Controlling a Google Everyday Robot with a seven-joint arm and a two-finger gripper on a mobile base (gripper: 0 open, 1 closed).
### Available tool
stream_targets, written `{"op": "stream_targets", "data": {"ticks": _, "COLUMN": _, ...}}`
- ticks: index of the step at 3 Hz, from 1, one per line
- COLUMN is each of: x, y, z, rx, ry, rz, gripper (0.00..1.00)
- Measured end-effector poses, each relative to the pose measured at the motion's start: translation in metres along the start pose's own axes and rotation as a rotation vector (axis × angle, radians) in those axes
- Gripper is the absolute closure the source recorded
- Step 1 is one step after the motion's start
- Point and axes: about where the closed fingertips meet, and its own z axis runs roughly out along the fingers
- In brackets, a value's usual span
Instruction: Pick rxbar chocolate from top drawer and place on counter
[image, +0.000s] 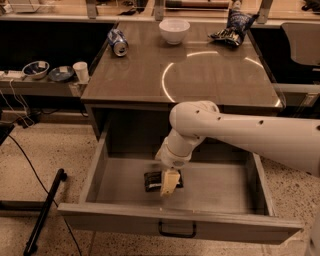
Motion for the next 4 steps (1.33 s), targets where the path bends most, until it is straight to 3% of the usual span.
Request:
{"op": "stream_targets", "data": {"ticks": 2, "x": -0.002, "y": 0.003, "z": 0.016, "rx": -0.024, "ry": -0.014, "rz": -0.006, "gripper": 0.72}}
{"op": "stream_targets", "data": {"ticks": 3, "x": -0.007, "y": 0.003, "z": 0.000, "rx": 0.029, "ry": -0.069, "rz": -0.009, "gripper": 1.00}}
{"op": "stream_targets", "data": {"ticks": 4, "x": -0.005, "y": 0.003, "z": -0.041, "rx": 0.114, "ry": -0.128, "rz": 0.004, "gripper": 1.00}}
